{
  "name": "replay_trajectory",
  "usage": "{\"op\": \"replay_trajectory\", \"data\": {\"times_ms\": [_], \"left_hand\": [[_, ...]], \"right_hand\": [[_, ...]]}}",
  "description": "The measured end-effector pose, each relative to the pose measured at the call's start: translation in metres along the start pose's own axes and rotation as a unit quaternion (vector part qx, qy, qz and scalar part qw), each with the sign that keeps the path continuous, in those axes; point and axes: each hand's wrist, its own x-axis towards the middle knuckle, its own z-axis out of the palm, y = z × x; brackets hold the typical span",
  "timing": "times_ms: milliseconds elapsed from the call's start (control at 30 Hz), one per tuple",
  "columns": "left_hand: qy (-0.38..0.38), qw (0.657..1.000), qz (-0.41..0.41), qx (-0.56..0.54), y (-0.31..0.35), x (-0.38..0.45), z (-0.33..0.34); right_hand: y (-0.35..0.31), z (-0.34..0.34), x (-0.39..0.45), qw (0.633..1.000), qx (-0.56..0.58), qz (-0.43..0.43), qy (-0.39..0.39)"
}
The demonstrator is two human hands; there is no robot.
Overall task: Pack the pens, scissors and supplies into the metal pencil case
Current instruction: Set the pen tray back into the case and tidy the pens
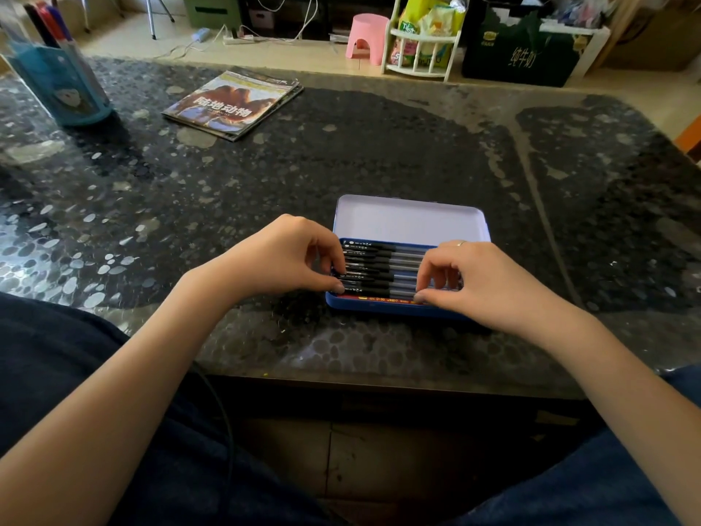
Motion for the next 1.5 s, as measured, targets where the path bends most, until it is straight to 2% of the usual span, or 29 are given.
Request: {"op": "replay_trajectory", "data": {"times_ms": [267,433,600,733,800,900,1000,1100,1267,1500], "left_hand": [[-0.016,1.0,-0.012,-0.018,0.0,0.0,-0.001],[-0.022,0.999,-0.019,-0.028,0.001,-0.001,-0.001],[-0.02,0.999,-0.023,-0.029,0.001,0.0,0.0],[-0.015,0.999,-0.026,-0.036,0.001,0.0,0.0],[-0.018,0.999,-0.028,-0.041,0.001,0.0,-0.001],[-0.023,0.998,-0.026,-0.048,0.002,0.0,-0.001],[0.014,0.998,-0.018,-0.059,0.001,0.001,0.0],[0.074,0.997,-0.001,-0.02,-0.005,0.003,0.0],[0.046,0.999,0.012,0.018,-0.01,0.002,0.0],[0.044,0.997,0.024,0.057,-0.008,0.002,0.002]], "right_hand": [[0.01,-0.017,-0.001,0.996,0.001,0.083,-0.016],[0.005,-0.01,0.0,0.995,-0.021,0.089,-0.034],[0.001,-0.004,0.0,0.995,-0.046,0.085,-0.017],[0.002,-0.004,0.001,0.995,-0.018,0.089,-0.03],[0.007,-0.013,0.002,0.995,0.024,0.097,-0.014],[0.021,-0.033,0.001,0.99,0.028,0.127,0.052],[0.034,-0.043,-0.001,0.984,0.018,0.162,0.07],[0.038,-0.039,-0.001,0.984,0.019,0.167,0.063],[0.034,-0.033,0.001,0.985,0.015,0.165,0.043],[0.03,-0.031,0.001,0.986,0.016,0.155,0.053]]}}
